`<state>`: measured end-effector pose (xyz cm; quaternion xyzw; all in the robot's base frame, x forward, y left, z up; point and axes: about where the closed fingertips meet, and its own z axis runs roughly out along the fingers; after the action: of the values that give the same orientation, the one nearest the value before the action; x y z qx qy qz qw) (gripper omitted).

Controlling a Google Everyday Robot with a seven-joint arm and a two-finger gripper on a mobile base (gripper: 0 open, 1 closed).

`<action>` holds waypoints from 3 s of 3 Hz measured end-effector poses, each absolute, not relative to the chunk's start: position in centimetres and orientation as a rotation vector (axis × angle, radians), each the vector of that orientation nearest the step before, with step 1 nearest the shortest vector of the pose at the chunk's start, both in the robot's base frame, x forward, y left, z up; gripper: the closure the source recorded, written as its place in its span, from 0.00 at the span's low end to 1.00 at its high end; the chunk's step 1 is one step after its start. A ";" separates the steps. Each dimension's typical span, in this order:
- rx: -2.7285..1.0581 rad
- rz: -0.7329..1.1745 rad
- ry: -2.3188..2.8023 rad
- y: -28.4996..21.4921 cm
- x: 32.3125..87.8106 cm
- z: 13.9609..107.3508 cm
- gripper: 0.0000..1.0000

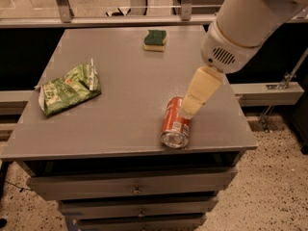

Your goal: Place coke can upright

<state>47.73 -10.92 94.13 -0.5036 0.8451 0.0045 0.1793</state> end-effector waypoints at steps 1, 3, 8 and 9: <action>-1.254 -0.007 2.507 -10.8 48.4 91.7 0.00; -0.816 0.009 2.676 -10.6 50.1 89.9 0.00; -0.148 0.198 2.803 -7.7 51.2 91.1 0.00; -0.013 0.179 2.866 -6.7 51.8 91.0 0.00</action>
Offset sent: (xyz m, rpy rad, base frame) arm 0.0219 -0.0025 -0.0588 0.1652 0.1115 -0.8850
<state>51.85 -6.68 91.00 -0.0046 0.9889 0.0619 0.1347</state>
